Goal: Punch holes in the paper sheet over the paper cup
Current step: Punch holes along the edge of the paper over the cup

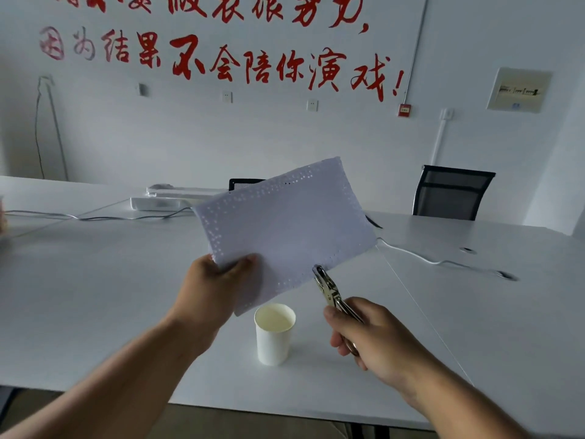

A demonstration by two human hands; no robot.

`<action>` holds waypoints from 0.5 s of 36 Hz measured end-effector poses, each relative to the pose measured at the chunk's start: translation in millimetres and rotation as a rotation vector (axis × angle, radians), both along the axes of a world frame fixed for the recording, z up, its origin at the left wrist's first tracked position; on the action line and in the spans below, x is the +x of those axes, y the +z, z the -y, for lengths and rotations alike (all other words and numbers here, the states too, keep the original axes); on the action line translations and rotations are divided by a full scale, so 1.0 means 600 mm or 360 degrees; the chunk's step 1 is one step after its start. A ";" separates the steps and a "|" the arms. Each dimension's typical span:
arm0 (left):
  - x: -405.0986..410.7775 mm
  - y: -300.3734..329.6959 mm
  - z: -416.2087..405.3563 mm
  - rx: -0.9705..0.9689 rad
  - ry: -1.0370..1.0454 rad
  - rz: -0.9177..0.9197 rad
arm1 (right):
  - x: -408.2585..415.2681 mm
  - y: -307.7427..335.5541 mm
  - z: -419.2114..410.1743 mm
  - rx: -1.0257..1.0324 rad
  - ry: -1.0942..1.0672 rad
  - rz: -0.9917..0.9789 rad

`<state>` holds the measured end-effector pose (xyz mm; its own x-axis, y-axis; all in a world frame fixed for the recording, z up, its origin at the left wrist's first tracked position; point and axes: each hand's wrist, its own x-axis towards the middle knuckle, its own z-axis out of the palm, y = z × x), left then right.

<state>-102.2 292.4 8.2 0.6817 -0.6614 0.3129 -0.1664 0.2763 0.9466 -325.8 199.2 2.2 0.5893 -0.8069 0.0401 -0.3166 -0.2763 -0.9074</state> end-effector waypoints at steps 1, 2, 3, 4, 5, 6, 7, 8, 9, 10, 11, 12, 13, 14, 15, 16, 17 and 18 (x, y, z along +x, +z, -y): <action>-0.001 -0.001 0.001 -0.0005 -0.0009 0.0000 | 0.003 0.000 0.000 -0.0003 -0.0001 0.0002; -0.002 -0.001 0.001 -0.0016 -0.0021 -0.0004 | 0.006 -0.001 0.001 -0.0001 -0.0002 0.0006; -0.003 -0.001 0.002 -0.0024 -0.0034 -0.0006 | 0.009 -0.001 0.001 0.0005 -0.0004 0.0014; -0.004 -0.001 0.002 -0.0023 -0.0042 -0.0010 | 0.011 -0.001 0.002 0.0014 -0.0010 0.0025; -0.004 -0.002 0.003 -0.0015 -0.0043 -0.0019 | 0.015 -0.002 0.002 0.0025 -0.0018 0.0035; -0.005 -0.002 0.005 -0.0011 -0.0048 -0.0023 | 0.016 -0.001 0.002 0.0033 -0.0030 0.0054; -0.004 -0.003 0.006 -0.0008 -0.0051 -0.0028 | 0.018 -0.001 0.002 0.0041 -0.0039 0.0070; -0.003 -0.004 0.007 -0.0010 -0.0052 -0.0038 | 0.021 -0.001 0.002 0.0045 -0.0050 0.0081; -0.002 -0.006 0.008 -0.0015 -0.0050 -0.0052 | 0.022 -0.001 0.002 0.0044 -0.0065 0.0091; -0.001 -0.007 0.009 -0.0017 -0.0045 -0.0064 | 0.025 -0.002 0.002 0.0042 -0.0079 0.0101; 0.001 -0.008 0.010 -0.0013 -0.0037 -0.0064 | 0.026 -0.003 0.003 0.0043 -0.0092 0.0112; 0.003 -0.010 0.011 -0.0007 -0.0028 -0.0054 | 0.028 -0.005 0.004 0.0044 -0.0101 0.0123; 0.004 -0.011 0.011 0.0001 -0.0020 -0.0042 | 0.030 -0.006 0.004 0.0042 -0.0107 0.0128; 0.006 -0.013 0.012 0.0005 -0.0014 -0.0042 | 0.031 -0.009 0.006 0.0034 -0.0112 0.0130; 0.007 -0.015 0.013 0.0005 -0.0011 -0.0049 | 0.032 -0.010 0.006 0.0023 -0.0117 0.0129; 0.009 -0.017 0.014 -0.0001 -0.0011 -0.0063 | 0.034 -0.012 0.008 0.0014 -0.0122 0.0131; 0.010 -0.018 0.014 -0.0003 -0.0011 -0.0076 | 0.035 -0.014 0.009 0.0011 -0.0128 0.0134; 0.012 -0.019 0.015 -0.0003 -0.0012 -0.0086 | 0.037 -0.015 0.010 0.0013 -0.0133 0.0140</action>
<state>-95.2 283.6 -3.0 0.6926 -0.6660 0.2769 -0.1130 0.2789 0.9536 -303.8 193.0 -6.9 0.5143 -0.8537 0.0822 -0.2572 -0.2449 -0.9348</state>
